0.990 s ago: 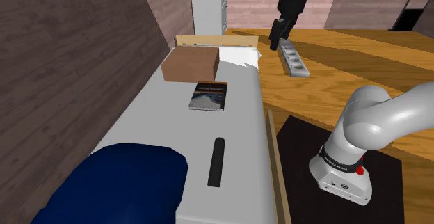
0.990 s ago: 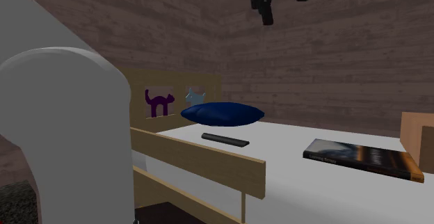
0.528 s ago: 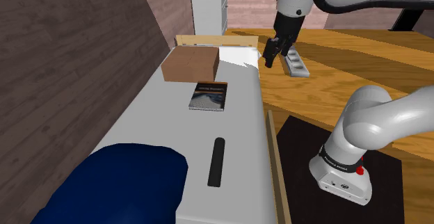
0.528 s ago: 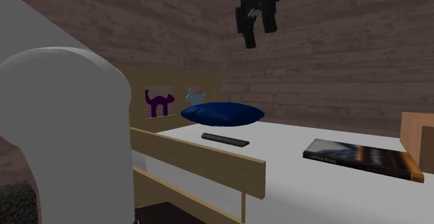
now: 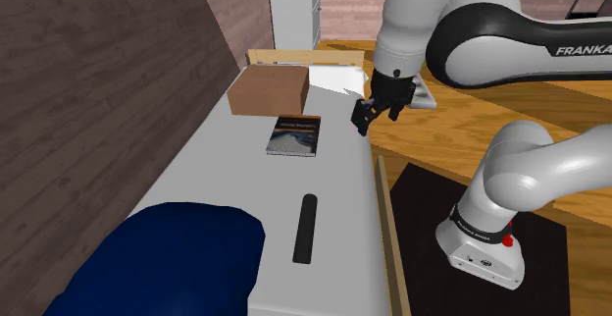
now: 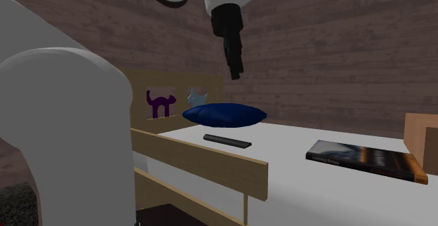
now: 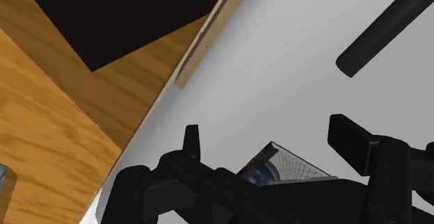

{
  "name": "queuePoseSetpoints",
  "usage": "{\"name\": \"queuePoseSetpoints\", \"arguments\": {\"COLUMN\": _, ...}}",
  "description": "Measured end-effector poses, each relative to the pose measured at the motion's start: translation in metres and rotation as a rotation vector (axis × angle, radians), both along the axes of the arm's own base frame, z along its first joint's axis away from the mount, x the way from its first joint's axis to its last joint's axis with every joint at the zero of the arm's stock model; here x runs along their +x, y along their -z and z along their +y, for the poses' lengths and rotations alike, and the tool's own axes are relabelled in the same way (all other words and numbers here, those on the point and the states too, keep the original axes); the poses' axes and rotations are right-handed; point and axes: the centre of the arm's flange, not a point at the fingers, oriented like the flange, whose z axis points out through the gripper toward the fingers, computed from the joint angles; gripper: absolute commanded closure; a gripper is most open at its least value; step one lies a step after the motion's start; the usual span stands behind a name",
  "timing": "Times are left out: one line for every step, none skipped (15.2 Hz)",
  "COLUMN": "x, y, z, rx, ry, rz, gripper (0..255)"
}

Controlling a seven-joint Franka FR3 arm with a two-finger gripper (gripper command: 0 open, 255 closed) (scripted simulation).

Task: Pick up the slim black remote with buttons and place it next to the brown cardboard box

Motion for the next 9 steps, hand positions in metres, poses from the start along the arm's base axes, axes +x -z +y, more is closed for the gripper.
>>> {"name": "queuePoseSetpoints", "arguments": {"x": 0.002, "y": 0.009, "z": 0.008, "rx": 0.001, "ry": 0.030, "rz": -0.003, "gripper": 0}}
{"name": "queuePoseSetpoints", "arguments": {"x": 0.003, "y": 0.018, "z": 0.017, "rx": 0.002, "ry": 0.060, "rz": -0.007, "gripper": 0}}
{"name": "queuePoseSetpoints", "arguments": {"x": 0.004, "y": 0.029, "z": 0.025, "rx": 0.003, "ry": 0.090, "rz": -0.010, "gripper": 0}}
{"name": "queuePoseSetpoints", "arguments": {"x": 0.006, "y": 0.038, "z": 0.038, "rx": 0.005, "ry": 0.118, "rz": -0.013, "gripper": 0}}
{"name": "queuePoseSetpoints", "arguments": {"x": 0.010, "y": 0.045, "z": 0.048, "rx": 0.006, "ry": 0.148, "rz": -0.017, "gripper": 0}}
{"name": "queuePoseSetpoints", "arguments": {"x": 0.009, "y": 0.053, "z": 0.057, "rx": 0.007, "ry": 0.178, "rz": -0.021, "gripper": 0}}
{"name": "queuePoseSetpoints", "arguments": {"x": 0.009, "y": 0.062, "z": 0.071, "rx": 0.008, "ry": 0.206, "rz": -0.024, "gripper": 0}}
{"name": "queuePoseSetpoints", "arguments": {"x": 0.012, "y": 0.071, "z": 0.082, "rx": 0.009, "ry": 0.237, "rz": -0.028, "gripper": 0}}
{"name": "queuePoseSetpoints", "arguments": {"x": 0.013, "y": 0.079, "z": 0.093, "rx": 0.010, "ry": 0.266, "rz": -0.031, "gripper": 0}}
